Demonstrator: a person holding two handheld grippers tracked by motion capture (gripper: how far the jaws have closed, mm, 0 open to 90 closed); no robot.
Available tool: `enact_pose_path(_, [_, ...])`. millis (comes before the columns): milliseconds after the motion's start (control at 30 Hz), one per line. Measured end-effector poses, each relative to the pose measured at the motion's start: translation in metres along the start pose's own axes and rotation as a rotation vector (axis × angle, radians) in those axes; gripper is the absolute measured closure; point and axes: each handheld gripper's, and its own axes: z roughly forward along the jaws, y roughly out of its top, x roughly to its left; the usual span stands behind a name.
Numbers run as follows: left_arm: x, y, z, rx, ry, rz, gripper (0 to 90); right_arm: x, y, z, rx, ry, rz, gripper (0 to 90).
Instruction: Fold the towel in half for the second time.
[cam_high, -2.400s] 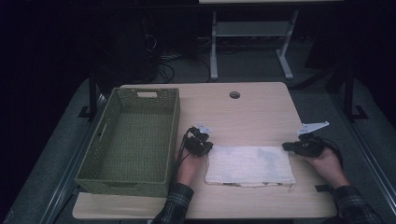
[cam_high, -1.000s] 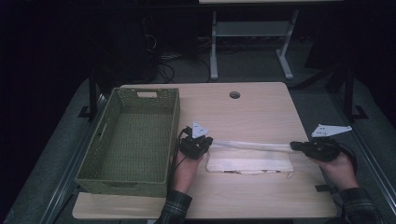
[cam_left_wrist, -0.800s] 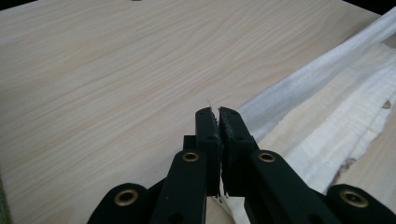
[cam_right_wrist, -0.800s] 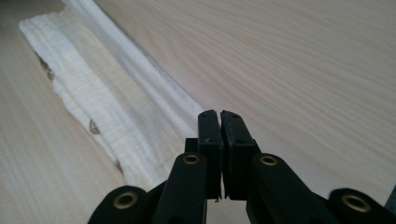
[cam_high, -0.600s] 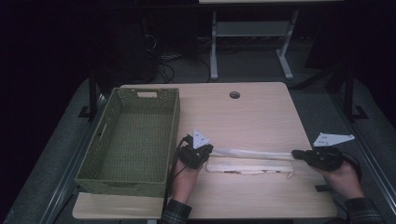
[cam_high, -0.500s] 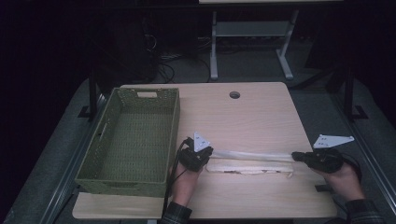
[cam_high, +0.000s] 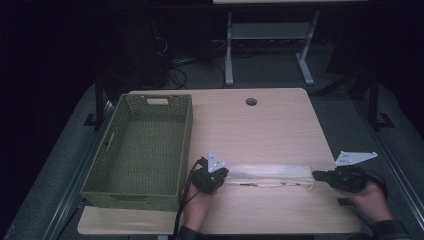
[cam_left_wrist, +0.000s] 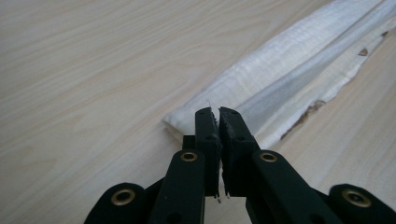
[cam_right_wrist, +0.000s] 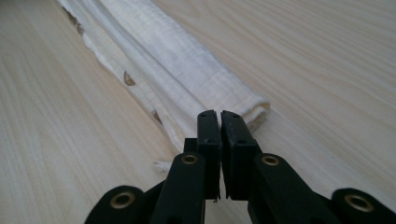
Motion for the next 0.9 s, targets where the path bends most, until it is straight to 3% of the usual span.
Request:
enact_pose_path(133, [-0.002,0.002,-0.007,-0.005,-0.014,-0.003,78.8,0.003,-0.001,-0.007,-0.023,-0.003,-0.007,77.5])
enact_pose_path(200, [-0.004,0.005,-0.011,-0.022,-0.024,0.002,77.0,0.004,0.000,-0.013,-0.062,0.004,0.002,75.4])
enact_pose_path(300, [-0.005,0.009,-0.012,-0.028,-0.050,0.009,76.5,0.005,0.003,-0.016,-0.092,0.016,0.006,79.7])
enact_pose_path(500, [-0.008,0.005,0.005,0.027,-0.105,0.004,84.5,0.009,0.000,0.001,-0.002,0.032,-0.010,87.0])
enact_pose_path(633, [-0.007,-0.002,0.019,0.097,-0.097,0.024,87.6,0.009,-0.004,0.009,0.061,0.029,-0.023,89.5])
enact_pose_path(667, [-0.006,-0.004,0.021,0.113,-0.087,0.037,88.6,0.008,-0.006,0.011,0.069,0.033,-0.024,89.7])
enact_pose_path(767, [-0.002,-0.006,0.022,0.098,-0.092,0.034,89.6,0.006,-0.006,0.011,0.074,0.029,-0.022,89.8])
enact_pose_path(900, [-0.002,0.000,0.023,0.132,-0.083,0.073,89.3,0.006,-0.006,0.011,0.078,0.022,-0.029,89.7])
